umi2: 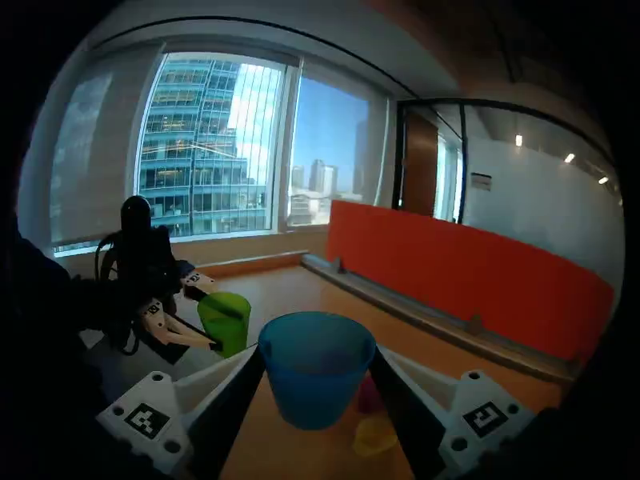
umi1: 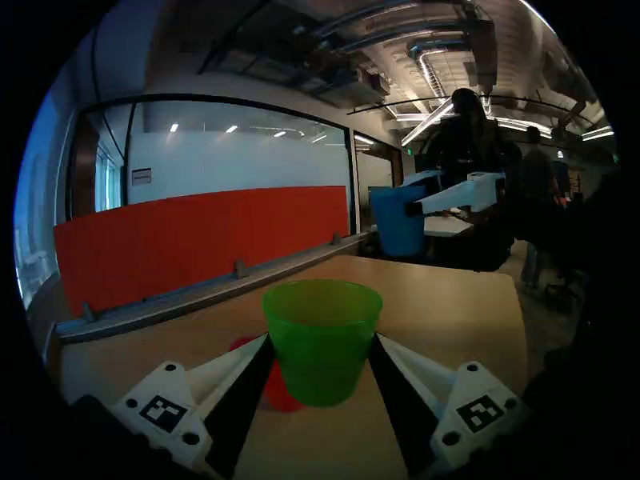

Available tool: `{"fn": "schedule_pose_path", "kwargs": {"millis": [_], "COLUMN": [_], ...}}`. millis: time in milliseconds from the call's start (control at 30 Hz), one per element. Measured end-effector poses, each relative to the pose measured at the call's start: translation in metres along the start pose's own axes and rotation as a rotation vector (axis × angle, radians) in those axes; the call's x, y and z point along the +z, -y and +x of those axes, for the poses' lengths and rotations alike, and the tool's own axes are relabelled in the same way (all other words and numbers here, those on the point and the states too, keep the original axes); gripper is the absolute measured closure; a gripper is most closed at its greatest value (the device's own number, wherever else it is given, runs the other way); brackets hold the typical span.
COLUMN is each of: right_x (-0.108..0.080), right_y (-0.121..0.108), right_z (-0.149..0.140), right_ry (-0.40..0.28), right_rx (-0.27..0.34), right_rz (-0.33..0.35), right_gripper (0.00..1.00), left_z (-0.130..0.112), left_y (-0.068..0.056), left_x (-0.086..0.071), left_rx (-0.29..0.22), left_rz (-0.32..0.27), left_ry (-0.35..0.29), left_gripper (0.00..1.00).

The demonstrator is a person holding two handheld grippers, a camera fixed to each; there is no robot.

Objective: Pour water

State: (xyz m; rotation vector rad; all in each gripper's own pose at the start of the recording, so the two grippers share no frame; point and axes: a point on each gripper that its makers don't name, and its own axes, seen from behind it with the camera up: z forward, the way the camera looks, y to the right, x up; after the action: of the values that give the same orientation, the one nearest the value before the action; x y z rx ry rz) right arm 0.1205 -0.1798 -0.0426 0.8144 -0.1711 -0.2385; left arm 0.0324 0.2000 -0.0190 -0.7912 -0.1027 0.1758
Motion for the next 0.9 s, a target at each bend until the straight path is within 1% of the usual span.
{"fn": "schedule_pose_path", "kwargs": {"millis": [267, 600, 900], "right_x": [0.0, 0.0, 0.0], "right_y": [0.002, -0.005, -0.004], "right_z": [-0.036, -0.066, -0.097], "right_ry": [0.084, 0.171, 0.26], "right_rx": [0.0, 0.021, 0.022], "right_rz": [0.026, 0.03, 0.046], "right_gripper": [0.08, 0.08, 0.08], "left_z": [-0.008, -0.016, -0.024], "left_y": [0.0, 0.003, 0.001], "left_x": [0.002, 0.007, 0.011], "left_rx": [-0.003, -0.004, -0.003], "left_rz": [-0.006, -0.012, -0.023], "left_ry": [0.022, 0.042, 0.061], "left_gripper": [0.21, 0.21, 0.21]}}
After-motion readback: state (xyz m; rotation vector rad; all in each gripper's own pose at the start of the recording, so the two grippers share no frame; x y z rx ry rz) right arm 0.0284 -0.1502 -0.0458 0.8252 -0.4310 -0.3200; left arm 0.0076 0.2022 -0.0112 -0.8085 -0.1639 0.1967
